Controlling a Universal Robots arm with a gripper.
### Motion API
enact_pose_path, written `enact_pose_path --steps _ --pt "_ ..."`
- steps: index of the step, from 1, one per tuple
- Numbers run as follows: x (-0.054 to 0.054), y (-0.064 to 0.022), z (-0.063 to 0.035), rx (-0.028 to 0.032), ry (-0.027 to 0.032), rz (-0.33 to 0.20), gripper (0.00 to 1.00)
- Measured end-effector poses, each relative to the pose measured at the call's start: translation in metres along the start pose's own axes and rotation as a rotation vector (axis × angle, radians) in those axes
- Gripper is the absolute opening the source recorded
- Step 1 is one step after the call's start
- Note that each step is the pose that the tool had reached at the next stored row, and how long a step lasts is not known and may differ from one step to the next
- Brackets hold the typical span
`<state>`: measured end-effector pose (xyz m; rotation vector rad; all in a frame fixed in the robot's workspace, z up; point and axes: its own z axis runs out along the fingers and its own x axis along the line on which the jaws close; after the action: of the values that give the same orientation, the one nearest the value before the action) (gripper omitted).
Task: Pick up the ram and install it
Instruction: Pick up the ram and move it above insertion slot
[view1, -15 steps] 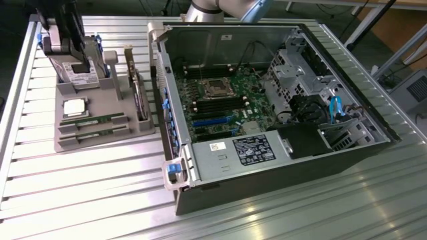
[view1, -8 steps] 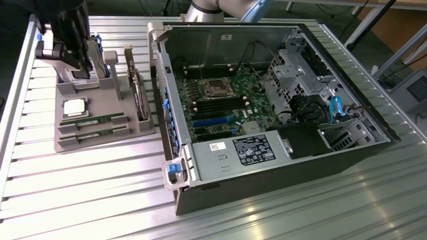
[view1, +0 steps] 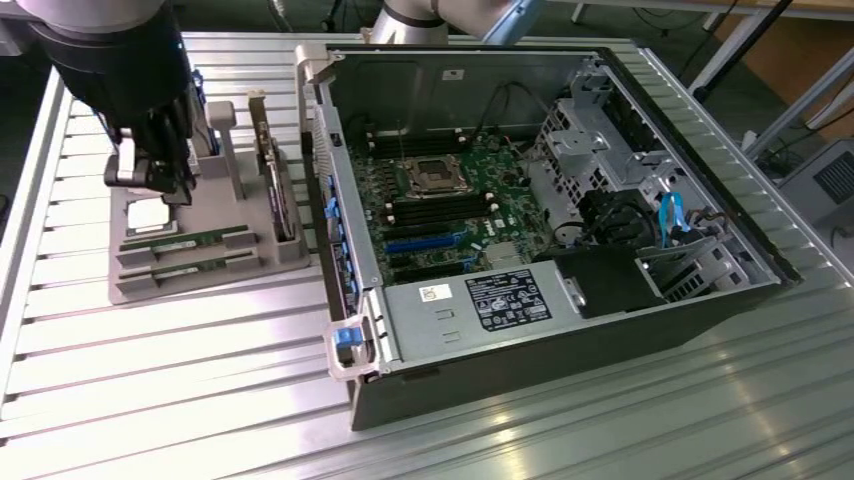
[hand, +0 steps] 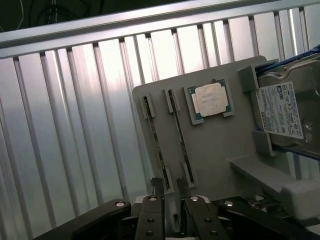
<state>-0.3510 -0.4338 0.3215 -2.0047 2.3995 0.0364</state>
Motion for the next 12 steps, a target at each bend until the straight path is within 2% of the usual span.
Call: enact_pose_path --steps 5,7,11,12 --pt "0.002 -0.0004 0.0249 -0.0057 0.0009 -0.002 0.24" --pt "0.002 -0.0006 0.0392 -0.0091 0.0016 -0.007 0.24" --pt "0.003 -0.0008 0.0646 -0.0135 0.0026 -0.033 0.24" --pt "0.003 -0.0009 0.0715 -0.0166 0.0036 -0.074 0.24"
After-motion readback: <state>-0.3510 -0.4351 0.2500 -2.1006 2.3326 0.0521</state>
